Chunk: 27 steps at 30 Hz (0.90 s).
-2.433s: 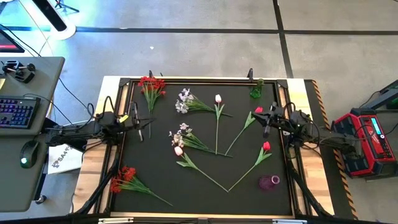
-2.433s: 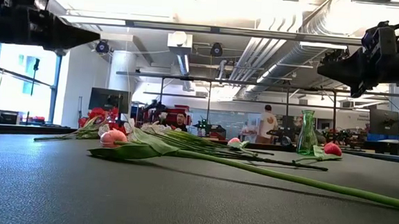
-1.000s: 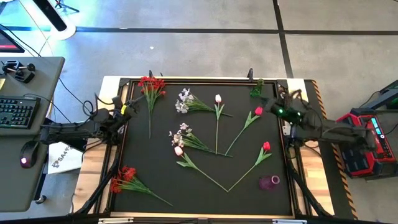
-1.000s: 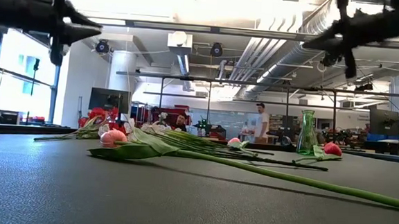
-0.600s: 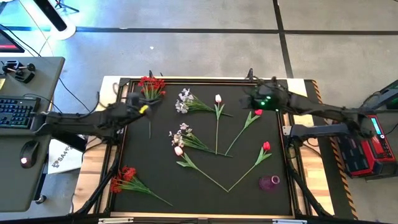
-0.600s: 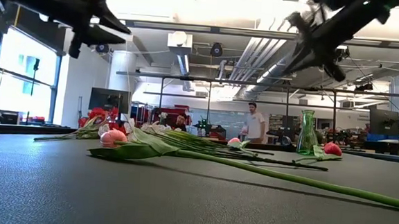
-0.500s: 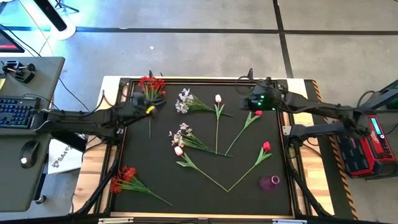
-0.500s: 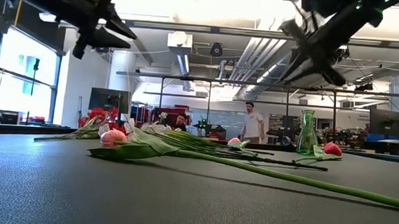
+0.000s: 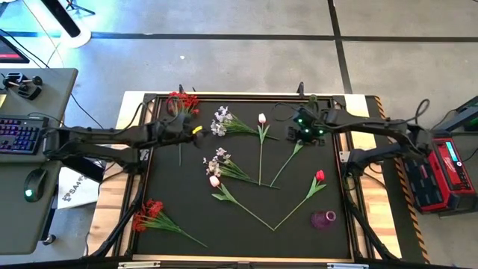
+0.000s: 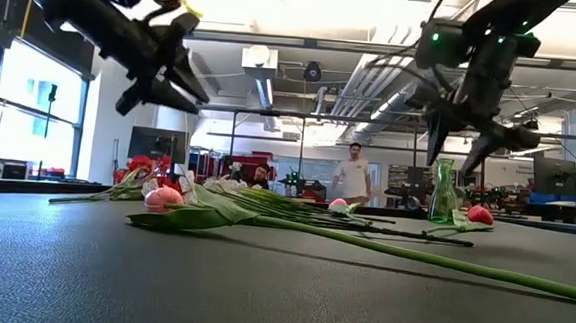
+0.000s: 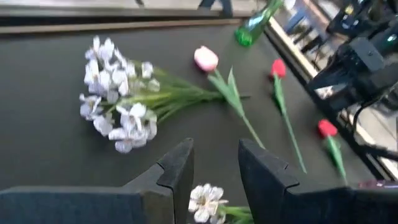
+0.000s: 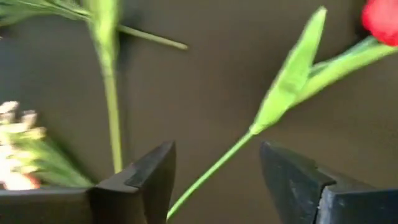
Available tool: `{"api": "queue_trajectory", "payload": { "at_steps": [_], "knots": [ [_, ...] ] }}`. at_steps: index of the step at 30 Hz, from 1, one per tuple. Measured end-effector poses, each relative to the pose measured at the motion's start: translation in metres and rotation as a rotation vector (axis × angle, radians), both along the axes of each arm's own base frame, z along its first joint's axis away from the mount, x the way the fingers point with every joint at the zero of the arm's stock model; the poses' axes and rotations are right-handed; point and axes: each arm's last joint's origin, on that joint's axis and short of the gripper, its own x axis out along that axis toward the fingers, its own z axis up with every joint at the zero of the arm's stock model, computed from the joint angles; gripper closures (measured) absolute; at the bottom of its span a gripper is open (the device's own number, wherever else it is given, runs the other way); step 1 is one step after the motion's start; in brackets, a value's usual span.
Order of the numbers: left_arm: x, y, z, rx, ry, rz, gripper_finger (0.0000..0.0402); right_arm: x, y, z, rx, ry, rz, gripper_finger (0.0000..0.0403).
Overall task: Sort flowers into vase by color
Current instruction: Put the top red tulip into the green vase
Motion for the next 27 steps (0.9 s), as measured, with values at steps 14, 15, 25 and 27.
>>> {"api": "queue_trajectory", "payload": {
  "at_steps": [14,15,25,27],
  "knots": [
    [0.007,0.011,-0.019,0.011,0.120,-0.042,0.0287,0.007,-0.006,-0.036,0.083,0.232,-0.078,0.0210],
    [0.008,0.011,-0.019,0.017,0.125,-0.047,0.0287,0.008,-0.008,-0.039,0.086,0.240,-0.085,0.0213],
    [0.008,0.012,-0.021,0.082,0.170,-0.071,0.0288,0.014,-0.024,-0.065,0.119,0.284,-0.120,0.0255],
    [0.008,0.012,-0.021,0.089,0.174,-0.075,0.0288,0.014,-0.027,-0.069,0.121,0.292,-0.109,0.0266]
  ]
}}
